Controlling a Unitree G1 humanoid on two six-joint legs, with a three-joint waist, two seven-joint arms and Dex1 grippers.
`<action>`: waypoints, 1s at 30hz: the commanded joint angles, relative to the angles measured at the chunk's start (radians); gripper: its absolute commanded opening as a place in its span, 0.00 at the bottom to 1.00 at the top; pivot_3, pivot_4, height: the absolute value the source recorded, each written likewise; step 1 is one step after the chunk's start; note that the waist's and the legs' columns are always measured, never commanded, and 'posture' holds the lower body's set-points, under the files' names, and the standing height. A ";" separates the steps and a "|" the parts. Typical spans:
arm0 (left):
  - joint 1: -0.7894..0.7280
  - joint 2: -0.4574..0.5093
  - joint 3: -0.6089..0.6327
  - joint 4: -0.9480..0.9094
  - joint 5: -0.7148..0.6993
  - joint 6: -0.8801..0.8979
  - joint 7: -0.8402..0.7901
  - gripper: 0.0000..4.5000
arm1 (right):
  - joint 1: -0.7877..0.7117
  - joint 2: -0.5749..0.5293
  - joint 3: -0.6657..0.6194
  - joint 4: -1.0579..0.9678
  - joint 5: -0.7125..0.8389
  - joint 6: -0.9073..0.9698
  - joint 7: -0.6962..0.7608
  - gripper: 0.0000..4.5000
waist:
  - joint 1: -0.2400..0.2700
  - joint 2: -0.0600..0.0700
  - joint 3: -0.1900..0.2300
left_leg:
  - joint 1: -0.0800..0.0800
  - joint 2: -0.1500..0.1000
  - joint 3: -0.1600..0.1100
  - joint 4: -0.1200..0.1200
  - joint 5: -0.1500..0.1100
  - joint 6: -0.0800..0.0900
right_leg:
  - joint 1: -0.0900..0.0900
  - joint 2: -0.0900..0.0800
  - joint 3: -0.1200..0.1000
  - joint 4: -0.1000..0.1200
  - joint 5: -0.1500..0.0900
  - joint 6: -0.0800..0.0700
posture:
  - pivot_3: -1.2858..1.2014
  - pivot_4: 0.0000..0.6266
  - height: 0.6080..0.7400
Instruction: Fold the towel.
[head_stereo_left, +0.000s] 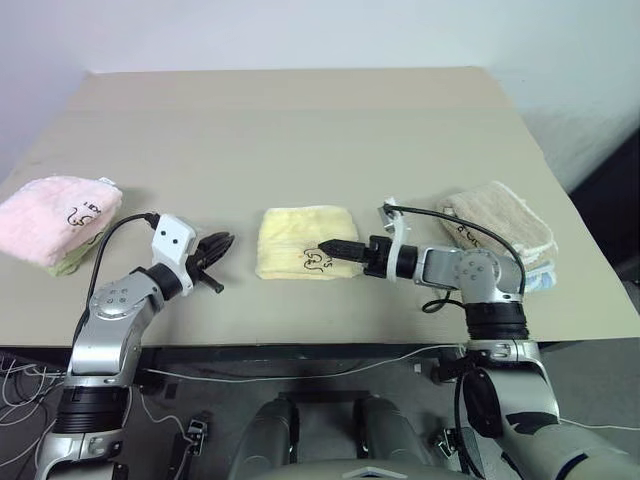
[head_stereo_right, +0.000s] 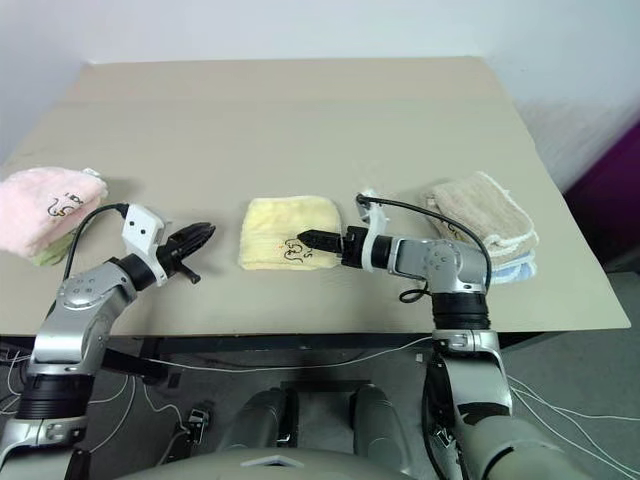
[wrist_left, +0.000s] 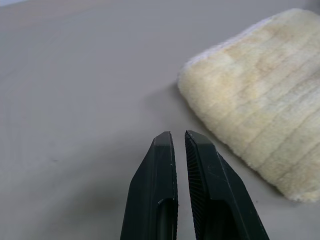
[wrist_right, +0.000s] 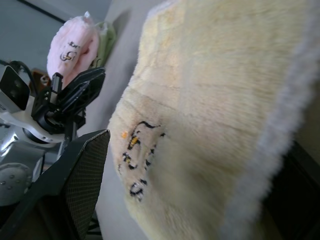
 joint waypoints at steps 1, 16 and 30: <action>-0.004 -0.006 0.025 -0.036 -0.020 -0.012 0.008 0.09 | -0.024 0.036 0.006 0.048 -0.003 0.020 -0.019 0.99 | -0.004 0.000 0.000 | 0.000 0.000 0.000 0.000 0.000 0.000 | 0.000 0.000 0.000 0.000 0.000 0.000 | 0.52 0.24 1.00; 0.018 -0.014 0.027 -0.066 -0.027 -0.009 0.025 0.09 | -0.016 0.052 -0.055 0.046 0.032 0.071 -0.043 0.36 | -0.005 0.000 0.000 | 0.000 0.000 0.001 -0.003 0.000 0.000 | -0.001 0.000 0.000 0.000 0.000 0.000 | 0.52 0.24 1.00; -0.006 -0.025 0.010 -0.055 -0.030 -0.006 0.018 0.09 | -0.040 0.039 -0.372 -0.174 0.199 0.072 -0.244 0.00 | 0.005 0.000 0.000 | 0.000 -0.001 0.001 -0.003 0.000 0.000 | -0.001 -0.001 0.000 0.000 0.000 0.000 | 0.52 0.24 1.00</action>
